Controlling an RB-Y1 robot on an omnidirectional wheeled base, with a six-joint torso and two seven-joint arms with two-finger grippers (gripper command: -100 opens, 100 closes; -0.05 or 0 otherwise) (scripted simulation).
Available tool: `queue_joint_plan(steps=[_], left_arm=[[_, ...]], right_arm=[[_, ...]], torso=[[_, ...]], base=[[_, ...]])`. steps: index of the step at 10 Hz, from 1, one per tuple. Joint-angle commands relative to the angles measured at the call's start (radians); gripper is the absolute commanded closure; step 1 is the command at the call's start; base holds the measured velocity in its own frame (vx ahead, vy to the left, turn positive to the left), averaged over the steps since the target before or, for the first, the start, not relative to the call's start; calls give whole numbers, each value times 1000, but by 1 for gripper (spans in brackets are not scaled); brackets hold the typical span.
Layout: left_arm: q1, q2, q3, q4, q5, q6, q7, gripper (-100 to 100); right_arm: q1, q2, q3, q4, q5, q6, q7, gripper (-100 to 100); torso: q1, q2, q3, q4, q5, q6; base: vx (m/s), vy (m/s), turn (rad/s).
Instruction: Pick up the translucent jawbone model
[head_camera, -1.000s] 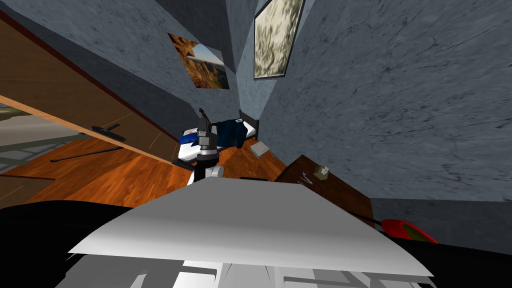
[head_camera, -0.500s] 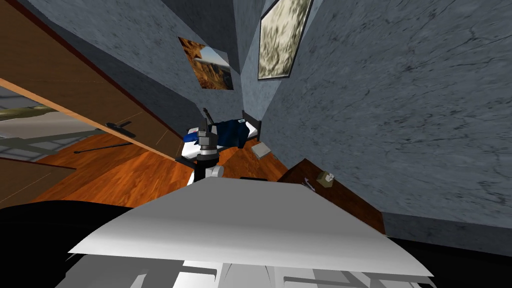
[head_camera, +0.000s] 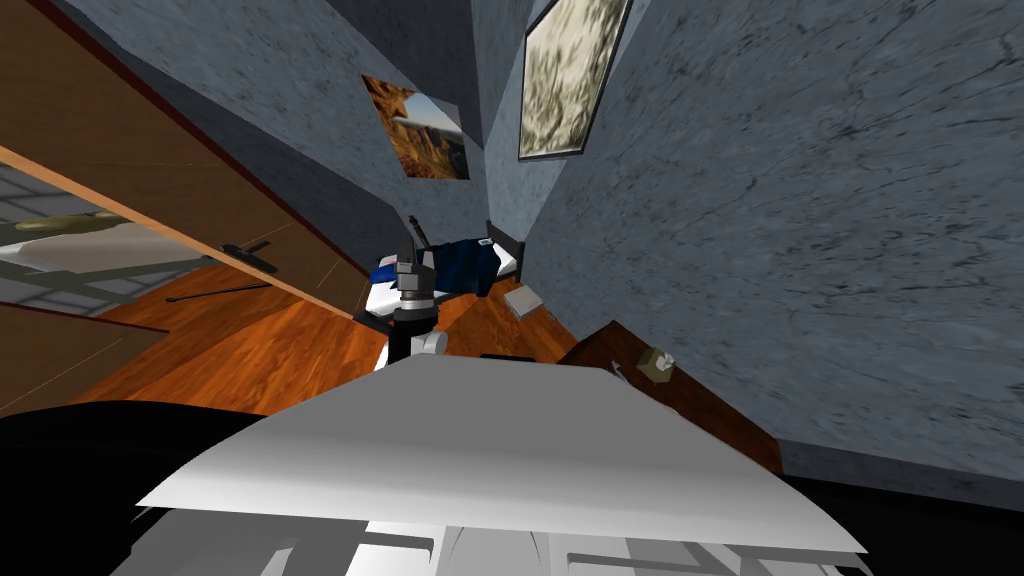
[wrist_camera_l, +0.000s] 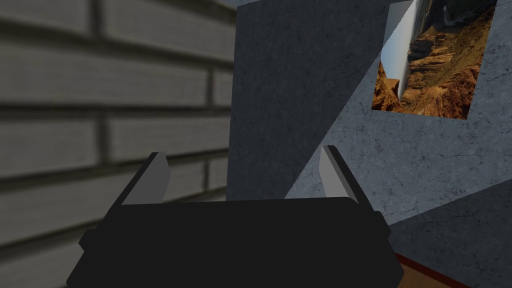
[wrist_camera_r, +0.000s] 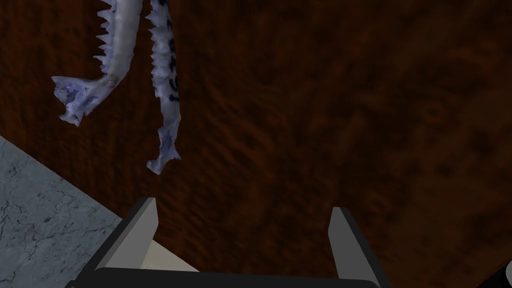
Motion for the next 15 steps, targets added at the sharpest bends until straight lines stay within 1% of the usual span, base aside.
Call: queue_joint_plan(steps=[1, 2, 3, 4, 5, 6, 7, 8, 11, 15], left_arm=[[0, 0, 0, 0, 0, 0, 0, 0], [0, 0, 0, 0, 0, 0, 0, 0], [0, 0, 0, 0, 0, 0, 0, 0], [0, 0, 0, 0, 0, 0, 0, 0], [0, 0, 0, 0, 0, 0, 0, 0], [0, 0, 0, 0, 0, 0, 0, 0], [0, 0, 0, 0, 0, 0, 0, 0], [0, 0, 0, 0, 0, 0, 0, 0], [0, 0, 0, 0, 0, 0, 0, 0], [0, 0, 0, 0, 0, 0, 0, 0]], right_arm=[[-5, -10, 9, 33, 45, 1, 3, -100], [-7, -12, 11, 50, 73, 1, 3, -100], [-7, -12, 11, 50, 73, 1, 3, -100], [-9, -15, 15, 74, 114, 2, 3, -100], [-9, -15, 16, 80, 126, 2, 3, -100], [-6, -15, 14, 71, 115, 1, 3, -100], [-6, -15, 13, 71, 119, 1, 2, 0], [-30, 5, 5, 113, 125, 6, -2, -100], [-65, 35, -7, 175, 135, 14, -6, -100], [-113, 76, -23, 258, 148, 24, -13, -100]], torso=[[0, 0, 0, 0, 0, 0], [-2, -2, -1, 0, 0, 0], [-2, -2, -1, 0, -1, 0], [-1, 0, 0, 0, 0, 0], [-1, 0, 0, 0, 0, 0], [-1, -1, -1, 0, 0, 0], [1, 1, 0, 0, 0, 0], [2, 2, 1, 0, 0, 0], [0, 8, 4, 2, 0, 0], [1, 7, 4, 1, 0, 0]], base=[[94, -68, 103], [78, -74, 108], [38, -48, 37], [52, -50, 66], [73, -57, 73], [33, -26, 14], [6, -5, 0], [-38, -25, 153], [-73, -40, 121], [-60, -29, 99]])
